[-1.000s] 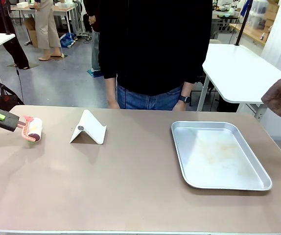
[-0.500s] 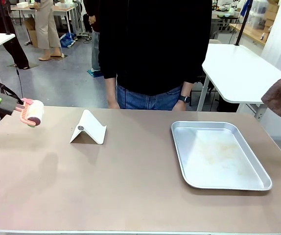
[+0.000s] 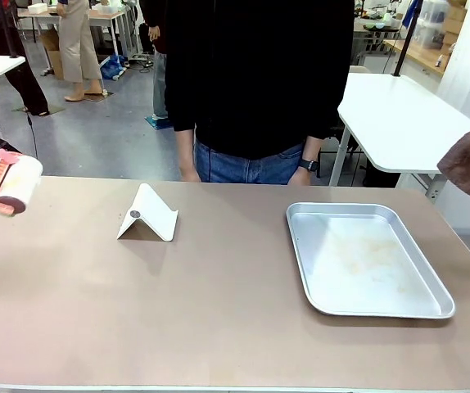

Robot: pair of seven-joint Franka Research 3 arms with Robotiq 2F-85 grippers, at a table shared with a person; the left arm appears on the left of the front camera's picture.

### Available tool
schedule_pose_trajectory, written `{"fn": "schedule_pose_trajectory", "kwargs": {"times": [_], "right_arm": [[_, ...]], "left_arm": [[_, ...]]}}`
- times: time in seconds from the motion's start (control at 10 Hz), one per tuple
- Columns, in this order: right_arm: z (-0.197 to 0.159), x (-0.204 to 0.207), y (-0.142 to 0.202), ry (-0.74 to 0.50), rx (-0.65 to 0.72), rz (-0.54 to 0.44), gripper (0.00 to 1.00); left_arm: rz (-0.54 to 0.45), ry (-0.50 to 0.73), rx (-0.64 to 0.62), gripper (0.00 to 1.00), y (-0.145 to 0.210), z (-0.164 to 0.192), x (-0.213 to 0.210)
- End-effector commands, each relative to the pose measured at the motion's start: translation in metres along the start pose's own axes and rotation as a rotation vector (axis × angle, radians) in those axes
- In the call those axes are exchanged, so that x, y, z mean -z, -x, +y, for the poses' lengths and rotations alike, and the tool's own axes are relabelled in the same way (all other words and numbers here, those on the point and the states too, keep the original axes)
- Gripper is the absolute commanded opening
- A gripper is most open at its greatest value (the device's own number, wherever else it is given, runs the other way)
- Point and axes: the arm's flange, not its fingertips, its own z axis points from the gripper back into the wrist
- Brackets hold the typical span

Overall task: Clean the surface of the table.
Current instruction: Clean the area not pointed to by the person.

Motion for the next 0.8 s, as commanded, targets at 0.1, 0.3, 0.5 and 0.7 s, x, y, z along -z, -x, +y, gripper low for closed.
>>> {"fn": "schedule_pose_trajectory", "kwargs": {"times": [0.1, 0.3, 0.5, 0.7], "right_arm": [[0.005, 0.001, 0.002, -0.003, -0.003, 0.006, 0.02], [0.005, 0.001, 0.002, -0.003, -0.003, 0.006, 0.02], [0.005, 0.001, 0.002, -0.003, -0.003, 0.006, 0.02], [0.005, 0.001, 0.002, -0.003, -0.003, 0.006, 0.02]], "left_arm": [[0.023, -0.006, 0.047, 0.22, 0.043, 0.01, 0.004], [0.018, -0.005, 0.026, 0.22, 0.033, 0.006, 0.002], [0.018, -0.005, 0.026, 0.22, 0.033, 0.006, 0.002], [0.018, -0.005, 0.026, 0.22, 0.033, 0.006, 0.002]]}}
